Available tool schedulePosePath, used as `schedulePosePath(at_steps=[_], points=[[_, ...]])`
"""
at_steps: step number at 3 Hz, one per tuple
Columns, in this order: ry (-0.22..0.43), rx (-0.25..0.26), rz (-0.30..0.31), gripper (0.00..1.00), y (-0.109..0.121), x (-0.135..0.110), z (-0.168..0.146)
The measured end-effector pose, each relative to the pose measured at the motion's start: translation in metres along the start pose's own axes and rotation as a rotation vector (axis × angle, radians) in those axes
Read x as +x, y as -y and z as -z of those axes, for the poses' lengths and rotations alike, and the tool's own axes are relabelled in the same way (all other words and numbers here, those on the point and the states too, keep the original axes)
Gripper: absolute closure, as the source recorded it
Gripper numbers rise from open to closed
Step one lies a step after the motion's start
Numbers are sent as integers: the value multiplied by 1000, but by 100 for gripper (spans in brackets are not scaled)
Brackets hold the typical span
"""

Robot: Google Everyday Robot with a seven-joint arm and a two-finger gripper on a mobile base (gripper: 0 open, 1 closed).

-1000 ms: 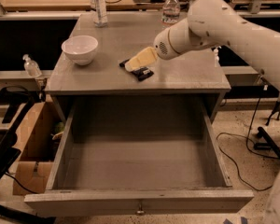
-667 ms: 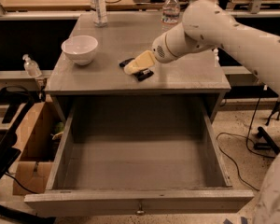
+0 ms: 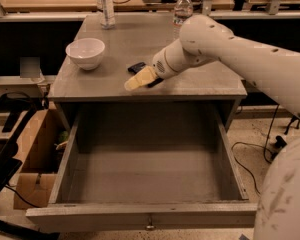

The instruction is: Place rxbar blueberry into top drawer

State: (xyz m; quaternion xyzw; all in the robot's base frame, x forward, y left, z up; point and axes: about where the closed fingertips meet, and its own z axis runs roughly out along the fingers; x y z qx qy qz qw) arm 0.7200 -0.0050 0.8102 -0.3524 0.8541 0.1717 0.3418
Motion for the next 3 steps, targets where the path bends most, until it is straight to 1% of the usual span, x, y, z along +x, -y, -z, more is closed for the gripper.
schedulePosePath(at_steps=[1,2,3], points=[[-1,-3,3,25,-3,-1,-3],[-1,-3,3,56,-3,-4,0],[-1,-3,3,80,-3,-7,4]])
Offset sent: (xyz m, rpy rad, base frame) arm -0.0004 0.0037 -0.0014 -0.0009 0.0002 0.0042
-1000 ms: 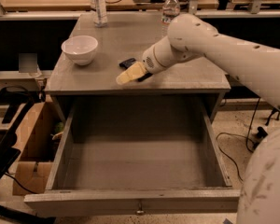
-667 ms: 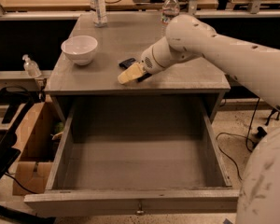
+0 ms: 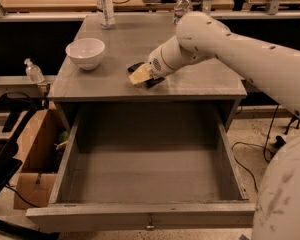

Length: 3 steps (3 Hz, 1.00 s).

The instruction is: Place rxbar blueberry into top drawer

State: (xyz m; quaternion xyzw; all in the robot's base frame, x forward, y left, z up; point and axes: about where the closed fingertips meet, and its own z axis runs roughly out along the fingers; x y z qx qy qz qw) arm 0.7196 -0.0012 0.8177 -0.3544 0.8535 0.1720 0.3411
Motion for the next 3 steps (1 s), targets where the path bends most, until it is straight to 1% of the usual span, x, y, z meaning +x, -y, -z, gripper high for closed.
schedulePosePath(at_steps=[1,3], points=[[0,0,0,100,0,-6,6],[0,0,0,100,0,-6,6]])
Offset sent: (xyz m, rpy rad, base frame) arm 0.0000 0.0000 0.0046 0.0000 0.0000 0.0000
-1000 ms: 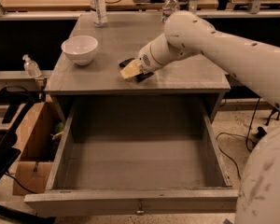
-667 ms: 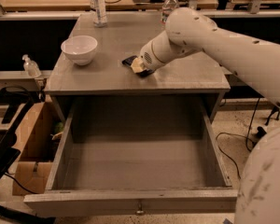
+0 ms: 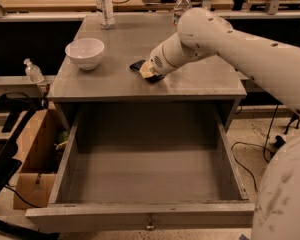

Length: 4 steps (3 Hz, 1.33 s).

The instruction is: Place rxbar blueberry into top drawer

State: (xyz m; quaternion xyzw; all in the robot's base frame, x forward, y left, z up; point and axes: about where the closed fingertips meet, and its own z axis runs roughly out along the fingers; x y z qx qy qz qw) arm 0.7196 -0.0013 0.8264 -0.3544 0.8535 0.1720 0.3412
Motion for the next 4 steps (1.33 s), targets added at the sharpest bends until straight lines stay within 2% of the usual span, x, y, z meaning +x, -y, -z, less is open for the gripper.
schedulePosePath(at_steps=[4], points=[[0,0,0,100,0,0,0]])
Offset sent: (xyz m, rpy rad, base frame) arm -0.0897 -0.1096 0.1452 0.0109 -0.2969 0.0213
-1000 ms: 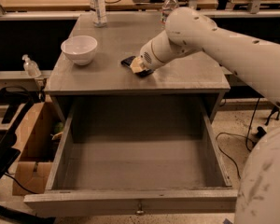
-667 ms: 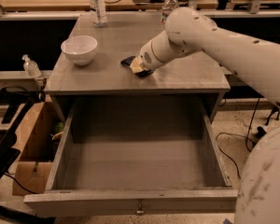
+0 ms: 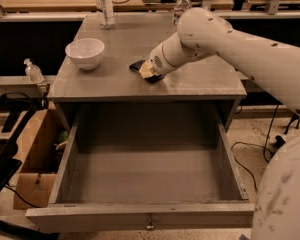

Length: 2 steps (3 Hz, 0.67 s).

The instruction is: Place rxbar blueberry into top drawer

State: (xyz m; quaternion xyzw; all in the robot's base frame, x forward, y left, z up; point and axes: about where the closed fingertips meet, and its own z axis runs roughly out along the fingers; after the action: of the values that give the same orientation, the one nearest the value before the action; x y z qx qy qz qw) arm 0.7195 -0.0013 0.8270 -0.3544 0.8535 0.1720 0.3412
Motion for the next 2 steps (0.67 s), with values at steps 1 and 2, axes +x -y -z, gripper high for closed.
schedulePosePath(at_steps=[1,2], points=[[0,0,0,100,0,0,0],[0,0,0,100,0,0,0]])
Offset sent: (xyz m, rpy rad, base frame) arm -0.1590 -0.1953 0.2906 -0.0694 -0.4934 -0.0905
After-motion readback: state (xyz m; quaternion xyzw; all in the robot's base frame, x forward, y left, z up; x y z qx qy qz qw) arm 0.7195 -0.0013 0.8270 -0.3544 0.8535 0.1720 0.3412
